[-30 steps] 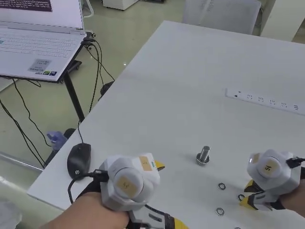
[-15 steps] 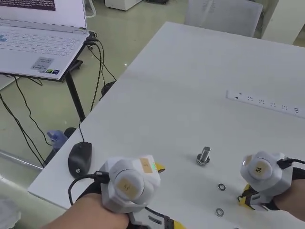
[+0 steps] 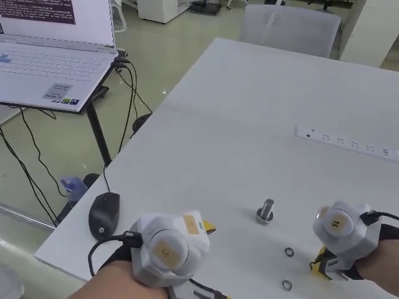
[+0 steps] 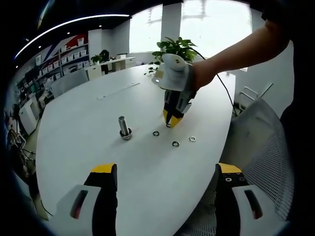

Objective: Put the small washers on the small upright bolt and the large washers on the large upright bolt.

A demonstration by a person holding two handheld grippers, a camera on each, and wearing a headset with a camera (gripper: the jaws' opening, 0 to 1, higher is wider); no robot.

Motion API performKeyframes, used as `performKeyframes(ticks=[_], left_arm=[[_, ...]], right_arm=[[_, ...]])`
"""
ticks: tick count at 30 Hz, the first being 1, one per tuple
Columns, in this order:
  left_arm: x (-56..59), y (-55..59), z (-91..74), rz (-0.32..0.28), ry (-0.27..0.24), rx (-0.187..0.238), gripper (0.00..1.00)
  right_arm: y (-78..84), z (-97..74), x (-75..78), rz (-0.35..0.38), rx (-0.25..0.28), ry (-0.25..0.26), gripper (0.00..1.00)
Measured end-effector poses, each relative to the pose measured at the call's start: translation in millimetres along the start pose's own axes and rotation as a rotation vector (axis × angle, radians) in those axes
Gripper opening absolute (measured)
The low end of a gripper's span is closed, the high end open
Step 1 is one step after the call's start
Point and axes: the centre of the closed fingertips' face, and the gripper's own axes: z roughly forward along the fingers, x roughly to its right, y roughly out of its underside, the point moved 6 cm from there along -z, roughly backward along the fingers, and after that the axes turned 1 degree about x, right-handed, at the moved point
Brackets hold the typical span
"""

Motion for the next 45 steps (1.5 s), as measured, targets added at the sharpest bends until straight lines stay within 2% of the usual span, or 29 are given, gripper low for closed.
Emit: performKeyframes(ticks=[7, 17, 25, 32, 38, 45], left_arm=[[-2.2, -1.3, -1.7, 0.006, -0.004, -0.005, 0.81], [-5.2, -6.2, 0.9, 0.013, -0.003, -0.004, 0.81], [-3.3, -9.6, 6.4, 0.025, 0.007, -0.009, 0.81], [-2.8, -11.0, 8.5, 0.032, 0.009, -0.013, 0.81], [-2.3, -10.4, 10.0, 0.03, 0.009, -0.016, 0.81], [-3.0, -10.4, 10.6, 0.027, 0.007, -0.018, 0.81]], right_arm=[[1.6, -21.2, 6.4, 0.023, 0.016, 0.011, 0.12], [20.4, -51.4, 6.9, 0.073, 0.045, 0.023, 0.12], [39.4, -60.2, 9.8, 0.096, 0.028, 0.031, 0.12], [50.4, -66.5, 23.6, 0.124, 0.02, 0.052, 0.12], [51.7, -69.4, 36.0, 0.139, 0.025, 0.069, 0.12], [43.4, -76.8, 44.0, 0.14, 0.043, 0.087, 0.12]])
